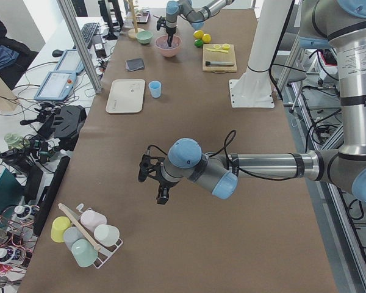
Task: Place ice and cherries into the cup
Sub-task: 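Carry the ice cube with the right gripper to the cup and release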
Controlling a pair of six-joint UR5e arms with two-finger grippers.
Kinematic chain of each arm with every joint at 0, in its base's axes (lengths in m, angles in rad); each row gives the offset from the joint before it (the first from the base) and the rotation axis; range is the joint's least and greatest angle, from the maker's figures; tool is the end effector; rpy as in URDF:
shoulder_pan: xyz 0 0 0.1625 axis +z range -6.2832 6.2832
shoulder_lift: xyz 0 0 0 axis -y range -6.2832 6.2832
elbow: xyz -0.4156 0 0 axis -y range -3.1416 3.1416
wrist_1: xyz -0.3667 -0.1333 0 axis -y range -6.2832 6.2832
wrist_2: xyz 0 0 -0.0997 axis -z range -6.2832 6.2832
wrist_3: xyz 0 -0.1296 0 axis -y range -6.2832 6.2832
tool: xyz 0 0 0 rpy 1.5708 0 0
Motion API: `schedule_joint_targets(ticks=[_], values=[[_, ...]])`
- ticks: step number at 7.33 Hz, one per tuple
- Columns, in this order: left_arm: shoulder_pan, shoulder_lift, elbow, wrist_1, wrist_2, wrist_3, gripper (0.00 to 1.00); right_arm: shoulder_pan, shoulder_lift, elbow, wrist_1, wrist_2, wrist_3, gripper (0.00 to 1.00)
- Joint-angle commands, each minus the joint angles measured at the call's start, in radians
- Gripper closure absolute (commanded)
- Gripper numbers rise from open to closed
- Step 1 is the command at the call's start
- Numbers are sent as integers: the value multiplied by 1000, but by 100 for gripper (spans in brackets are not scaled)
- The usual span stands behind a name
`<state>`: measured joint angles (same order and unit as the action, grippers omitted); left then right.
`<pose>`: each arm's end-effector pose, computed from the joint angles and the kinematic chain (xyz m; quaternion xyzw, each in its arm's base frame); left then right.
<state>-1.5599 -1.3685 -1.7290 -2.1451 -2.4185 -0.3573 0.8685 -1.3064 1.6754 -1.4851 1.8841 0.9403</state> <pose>-0.0316 -0.4126 0.6094 0.1621 0.4339 -0.0455 0.8851 -0.3127 -0.5140 0.4984 0.0404 -0.2665 0.0793 0.9597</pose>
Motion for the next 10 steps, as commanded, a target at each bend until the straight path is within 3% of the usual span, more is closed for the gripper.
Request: schedule_joint_targets(ticks=[1, 2, 3, 4, 5, 6, 7, 8, 10], values=[[1, 0, 3, 1, -4, 0, 2, 0, 10, 16, 5, 6, -3, 75], [3, 0, 3, 1, -4, 0, 2, 21, 12, 59, -26, 26, -6, 75], [3, 0, 3, -1, -4, 0, 2, 58, 53, 129, -132, 80, -14, 75], [1, 0, 5, -1, -4, 0, 2, 58, 182, 164, -314, 104, 0, 75], [1, 0, 3, 1, -4, 0, 2, 22, 304, 150, -402, 98, 74, 75], [1, 3, 2, 1, -5, 0, 2, -24, 402, 91, -390, 95, 223, 75], [1, 5, 6, 1, -5, 0, 2, -84, 552, -45, -368, 72, 370, 75], [1, 5, 3, -1, -5, 0, 2, -153, 732, -250, -342, -21, 491, 74], [0, 5, 5, 1, -2, 0, 2, -198, 861, -539, -137, -52, 638, 73]])
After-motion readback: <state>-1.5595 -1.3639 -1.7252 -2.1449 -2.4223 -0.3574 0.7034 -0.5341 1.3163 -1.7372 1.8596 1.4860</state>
